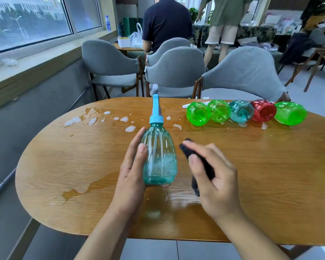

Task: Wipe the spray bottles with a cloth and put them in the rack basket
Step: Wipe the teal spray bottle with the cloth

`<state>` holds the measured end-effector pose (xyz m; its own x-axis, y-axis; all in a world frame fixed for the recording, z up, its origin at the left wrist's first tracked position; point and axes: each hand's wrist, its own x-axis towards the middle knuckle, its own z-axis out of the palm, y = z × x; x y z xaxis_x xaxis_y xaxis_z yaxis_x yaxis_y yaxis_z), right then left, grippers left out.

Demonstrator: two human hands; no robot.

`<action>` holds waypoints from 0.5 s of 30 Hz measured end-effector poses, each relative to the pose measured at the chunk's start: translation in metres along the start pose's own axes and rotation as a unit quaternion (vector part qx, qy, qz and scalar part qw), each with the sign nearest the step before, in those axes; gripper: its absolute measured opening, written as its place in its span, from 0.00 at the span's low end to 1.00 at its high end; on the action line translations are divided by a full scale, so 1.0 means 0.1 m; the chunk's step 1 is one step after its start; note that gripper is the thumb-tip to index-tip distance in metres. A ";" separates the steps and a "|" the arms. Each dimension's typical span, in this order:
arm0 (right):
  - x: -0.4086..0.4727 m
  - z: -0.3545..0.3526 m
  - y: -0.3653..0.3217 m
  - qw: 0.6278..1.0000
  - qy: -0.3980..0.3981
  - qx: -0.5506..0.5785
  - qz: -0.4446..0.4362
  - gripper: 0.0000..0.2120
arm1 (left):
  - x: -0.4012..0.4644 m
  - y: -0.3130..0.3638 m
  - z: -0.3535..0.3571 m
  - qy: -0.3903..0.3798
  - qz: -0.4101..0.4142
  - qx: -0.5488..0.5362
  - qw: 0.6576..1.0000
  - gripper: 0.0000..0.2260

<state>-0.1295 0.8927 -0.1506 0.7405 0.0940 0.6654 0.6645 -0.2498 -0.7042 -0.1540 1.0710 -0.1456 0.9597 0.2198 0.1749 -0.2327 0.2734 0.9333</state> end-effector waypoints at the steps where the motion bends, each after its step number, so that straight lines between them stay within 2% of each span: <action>1: 0.02 0.01 0.02 0.999 0.024 0.008 0.031 0.13 | -0.01 -0.01 0.01 -0.001 -0.011 -0.008 1.000 0.16; 3: 0.02 0.06 0.04 0.994 0.033 0.036 0.098 0.12 | -0.02 -0.03 0.04 -0.016 -0.028 -0.027 0.999 0.17; 5: -0.02 0.13 0.05 0.990 0.016 0.052 0.129 0.12 | -0.04 -0.05 0.07 -0.027 -0.033 -0.032 0.999 0.18; 8: -0.08 0.18 0.03 0.991 0.002 0.062 0.122 0.10 | -0.06 -0.07 0.10 -0.032 -0.019 -0.017 0.999 0.18; 12: -0.03 0.14 -0.02 0.990 -0.015 0.089 0.112 0.09 | -0.05 -0.09 0.07 -0.029 0.002 0.017 0.999 0.23; 15: 0.10 0.05 -0.03 0.989 0.040 0.098 0.104 0.10 | -0.06 -0.09 0.07 -0.038 0.015 0.031 0.999 0.22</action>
<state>-0.1235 0.8995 -0.1437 0.8586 -0.0192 0.5123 0.5104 -0.0628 -0.8576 -0.1561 1.0611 -0.1534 0.9621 0.1547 0.2244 -0.2538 0.2081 0.9446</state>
